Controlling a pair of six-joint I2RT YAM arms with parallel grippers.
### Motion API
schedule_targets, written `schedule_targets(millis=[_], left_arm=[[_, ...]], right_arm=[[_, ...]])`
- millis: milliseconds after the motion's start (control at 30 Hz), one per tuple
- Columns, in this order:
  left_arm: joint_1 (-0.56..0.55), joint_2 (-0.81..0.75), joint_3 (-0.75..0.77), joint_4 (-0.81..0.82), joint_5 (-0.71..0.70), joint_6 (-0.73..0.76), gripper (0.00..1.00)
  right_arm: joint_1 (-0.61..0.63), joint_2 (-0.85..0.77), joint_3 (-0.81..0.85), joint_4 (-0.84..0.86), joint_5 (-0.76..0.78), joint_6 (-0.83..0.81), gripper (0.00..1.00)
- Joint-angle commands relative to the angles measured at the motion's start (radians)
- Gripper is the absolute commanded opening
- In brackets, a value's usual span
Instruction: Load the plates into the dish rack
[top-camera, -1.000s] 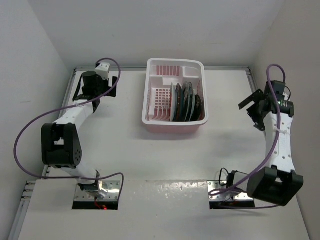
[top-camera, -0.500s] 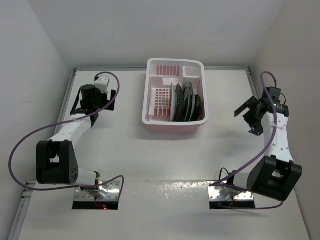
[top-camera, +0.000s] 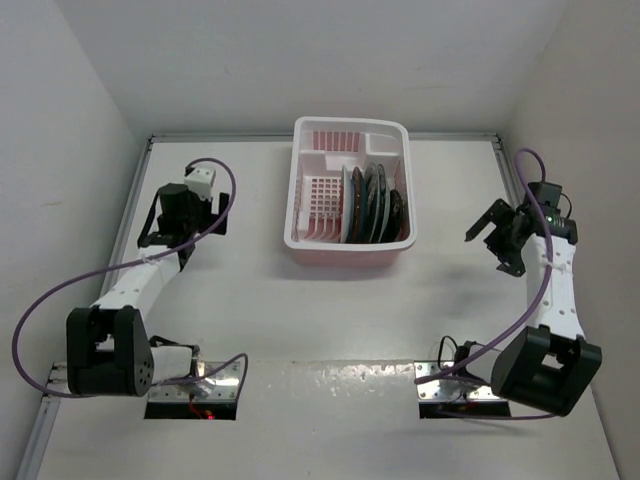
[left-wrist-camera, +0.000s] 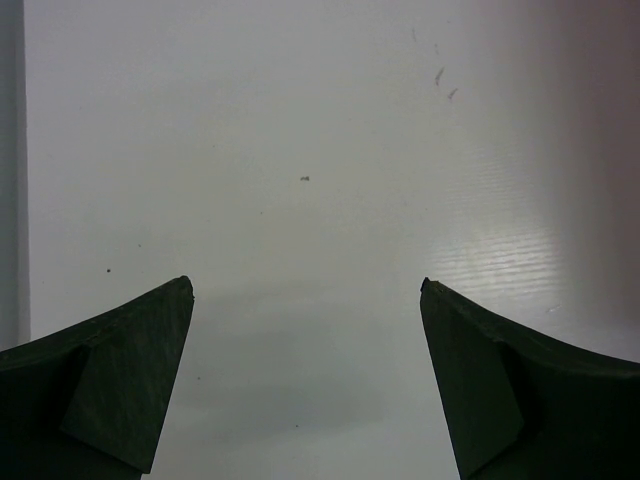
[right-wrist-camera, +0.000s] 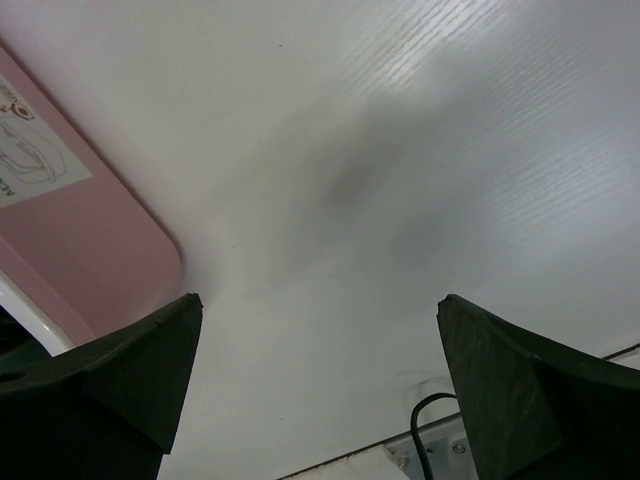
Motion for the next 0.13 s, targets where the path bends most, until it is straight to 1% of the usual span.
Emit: schedule_targets(millis=[0, 100], left_arm=[[0.006, -0.072, -0.023, -0.005, -0.018, -0.018, 1.0], [0.006, -0.088, -0.032, -0.014, -0.029, -0.018, 1.0]], right_arm=[[-0.006, -0.05, -0.018, 0.041, -0.032, -0.031, 0.99], [-0.008, -0.112, -0.073, 0.114, -0.063, -0.036, 0.99]])
